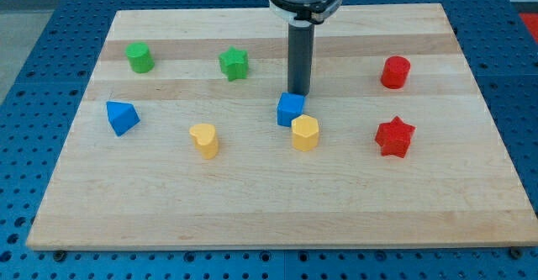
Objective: Slide yellow hexagon below blue cube
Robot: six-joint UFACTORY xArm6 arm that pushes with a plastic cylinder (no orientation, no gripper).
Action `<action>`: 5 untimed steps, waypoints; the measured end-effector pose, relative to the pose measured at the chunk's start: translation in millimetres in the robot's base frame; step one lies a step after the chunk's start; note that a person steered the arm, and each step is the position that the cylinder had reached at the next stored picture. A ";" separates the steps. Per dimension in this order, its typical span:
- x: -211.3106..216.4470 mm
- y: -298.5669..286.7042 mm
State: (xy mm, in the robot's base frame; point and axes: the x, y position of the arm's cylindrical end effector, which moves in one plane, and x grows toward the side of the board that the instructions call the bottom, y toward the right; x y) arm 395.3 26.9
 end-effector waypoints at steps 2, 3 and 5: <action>23.0 49.8; 44.1 56.6; 87.2 56.6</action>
State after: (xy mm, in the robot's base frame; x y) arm 482.4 83.5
